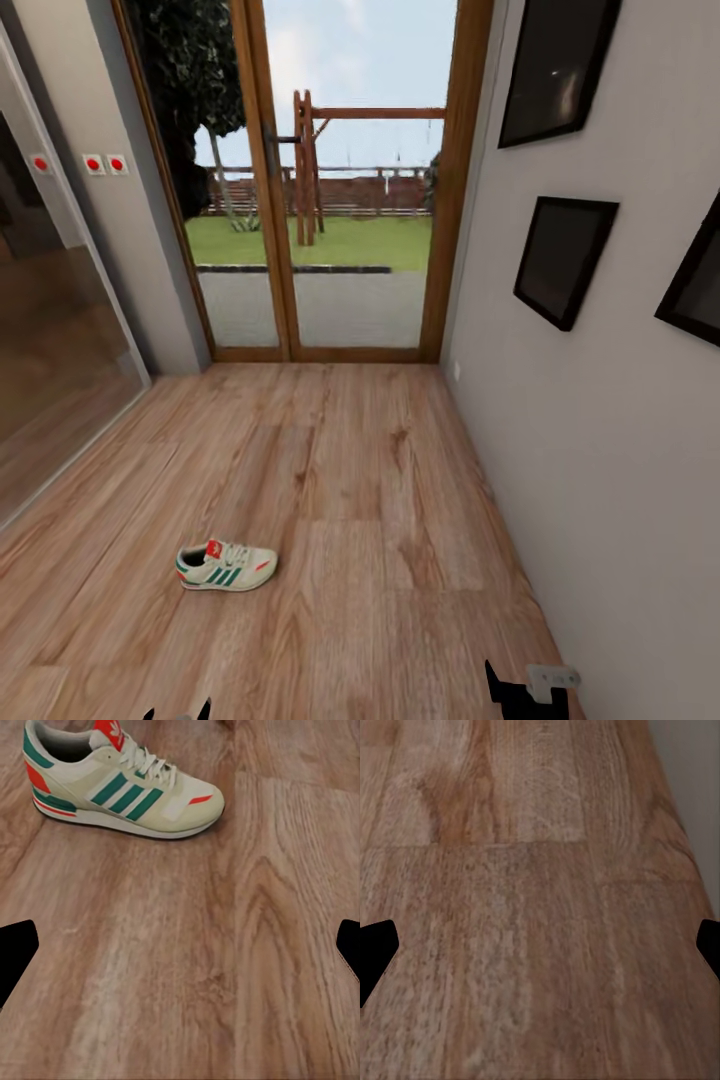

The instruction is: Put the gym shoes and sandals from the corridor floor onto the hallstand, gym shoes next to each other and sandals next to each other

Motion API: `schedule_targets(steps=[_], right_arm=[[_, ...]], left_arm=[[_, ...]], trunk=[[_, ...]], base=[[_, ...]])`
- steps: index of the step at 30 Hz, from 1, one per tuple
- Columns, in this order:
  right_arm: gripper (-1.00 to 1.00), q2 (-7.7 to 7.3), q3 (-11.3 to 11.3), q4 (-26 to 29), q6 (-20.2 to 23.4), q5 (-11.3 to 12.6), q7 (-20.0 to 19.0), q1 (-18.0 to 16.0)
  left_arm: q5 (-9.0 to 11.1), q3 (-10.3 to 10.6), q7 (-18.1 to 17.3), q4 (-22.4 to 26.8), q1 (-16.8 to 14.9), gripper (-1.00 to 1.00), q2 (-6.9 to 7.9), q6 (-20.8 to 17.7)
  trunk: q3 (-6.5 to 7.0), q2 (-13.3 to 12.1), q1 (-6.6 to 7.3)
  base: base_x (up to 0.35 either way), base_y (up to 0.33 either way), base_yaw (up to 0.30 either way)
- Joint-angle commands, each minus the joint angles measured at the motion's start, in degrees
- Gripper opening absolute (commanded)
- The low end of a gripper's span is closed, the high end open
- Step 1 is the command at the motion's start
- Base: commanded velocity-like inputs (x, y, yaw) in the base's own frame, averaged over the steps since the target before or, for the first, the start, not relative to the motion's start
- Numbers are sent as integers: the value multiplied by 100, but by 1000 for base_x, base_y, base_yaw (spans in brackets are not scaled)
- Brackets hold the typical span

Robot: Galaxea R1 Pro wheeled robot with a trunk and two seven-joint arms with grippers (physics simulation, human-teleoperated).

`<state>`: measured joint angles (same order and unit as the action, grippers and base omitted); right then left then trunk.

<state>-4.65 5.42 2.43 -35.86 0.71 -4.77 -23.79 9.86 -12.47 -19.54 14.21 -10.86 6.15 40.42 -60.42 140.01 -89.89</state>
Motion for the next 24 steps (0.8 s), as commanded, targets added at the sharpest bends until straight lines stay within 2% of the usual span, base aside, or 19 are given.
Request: schedule_targets(steps=[1, 12, 17, 20, 21, 22, 23, 24], right_arm=[[100, -1, 47, -5, -17, 8, -50, -3], [100, -2, 8, 60, -17, 1, -57, -3], [100, -7, -35, 400, -3, -3, -67, -8], [100, -8, -51, 890, 68, -22, -69, -10], [100, -9, -61, 1681, 429, -110, -68, -14], [100, -9, -62, 1883, 580, -139, -68, -16], [100, -9, -64, 2285, 933, -199, -71, -17], [100, -9, -66, 2889, 1516, -272, -74, -21]], left_arm=[[60, -5, -59, -6, -3, 100, 0, 1], [17, 10, -12, 77, -36, 100, -23, -54], [-15, 20, 33, 133, -142, 100, -15, -122], [-53, 22, 44, 186, -353, 100, -23, -180], [-131, 25, 51, 230, -728, 100, -32, -427], [-152, 25, 53, 237, -827, 100, -36, -526], [-196, 25, 57, 251, -1024, 100, -39, -756], [-260, 25, 64, 266, -1322, 100, -48, -1128]], trunk=[[-5, 2, -2], [-5, 2, -2], [-5, 2, -2], [-5, 2, -2], [-5, 2, -2], [-5, 2, -2], [-5, 2, -2], [-5, 2, -2]], base=[[216, 0, 0], [49, 0, 0], [4, 0, 0], [2, 0, 0], [0, 0, 0], [0, 0, 0], [0, 0, 0], [0, 0, 0]])
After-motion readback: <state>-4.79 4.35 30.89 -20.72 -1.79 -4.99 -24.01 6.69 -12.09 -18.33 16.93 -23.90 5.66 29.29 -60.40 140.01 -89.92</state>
